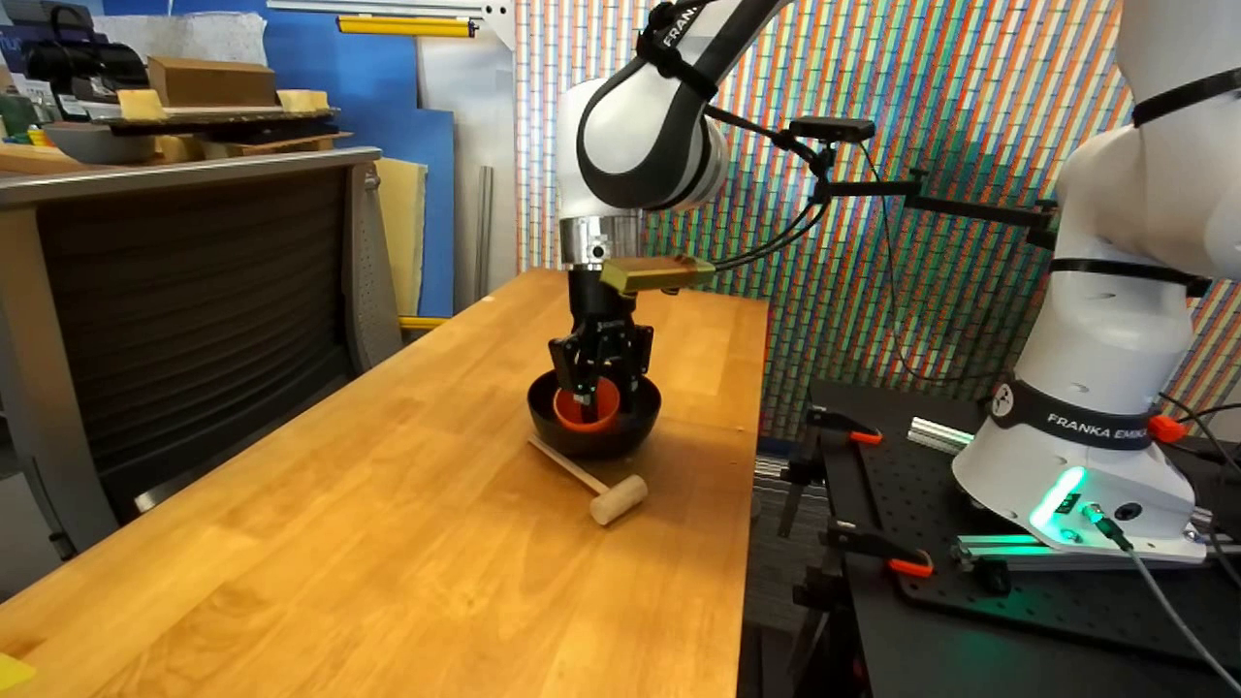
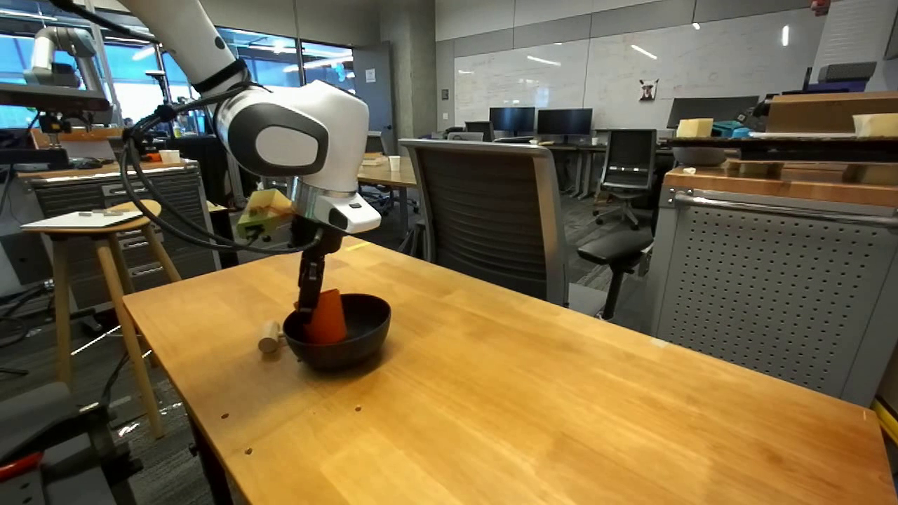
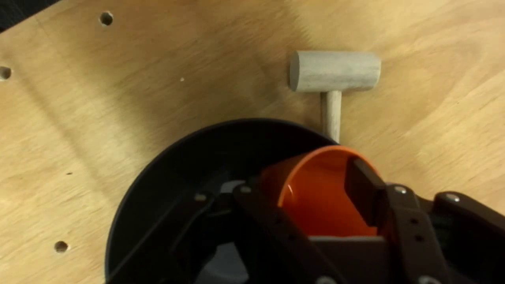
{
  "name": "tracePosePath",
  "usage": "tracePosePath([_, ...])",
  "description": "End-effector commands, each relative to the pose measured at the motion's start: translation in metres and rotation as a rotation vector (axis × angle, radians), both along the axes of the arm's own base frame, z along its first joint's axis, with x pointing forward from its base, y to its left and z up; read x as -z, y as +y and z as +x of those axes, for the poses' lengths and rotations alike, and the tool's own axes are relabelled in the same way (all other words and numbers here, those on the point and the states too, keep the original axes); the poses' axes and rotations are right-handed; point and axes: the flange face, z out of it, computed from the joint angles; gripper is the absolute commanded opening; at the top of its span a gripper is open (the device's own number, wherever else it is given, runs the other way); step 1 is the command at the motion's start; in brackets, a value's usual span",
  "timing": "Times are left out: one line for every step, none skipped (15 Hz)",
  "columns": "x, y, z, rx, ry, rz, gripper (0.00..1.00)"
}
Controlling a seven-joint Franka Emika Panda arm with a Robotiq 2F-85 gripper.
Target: Pick up the orange cup from the table and put it in the black bowl.
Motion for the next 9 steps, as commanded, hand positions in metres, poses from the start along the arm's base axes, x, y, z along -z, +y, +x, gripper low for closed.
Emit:
tracePosePath([-0.036,0.048,-0.015,-0.168,-0.022,-0.024,0.90])
tracePosePath([-0.051,0.063,-0.020,-0.225,-0.040,-0.051,0.97])
tracePosePath([-0.070,0.076,-0.024,-0.272,-0.064,-0.078,1.00])
tracePosePath([-0.089,0.086,-0.029,-0.323,-0.084,-0.111,1.00])
tracePosePath([-0.107,0.098,-0.034,-0.376,-0.109,-0.136,1.00])
tracePosePath([-0.127,0.107,-0.040,-0.428,-0.128,-0.161,1.00])
tracePosePath([-0.148,0.117,-0.047,-0.483,-0.150,-0.175,1.00])
tracePosePath([-0.169,0.125,-0.054,-0.536,-0.172,-0.189,1.00])
tracePosePath([-0.191,0.134,-0.063,-0.597,-0.181,-0.187,1.00])
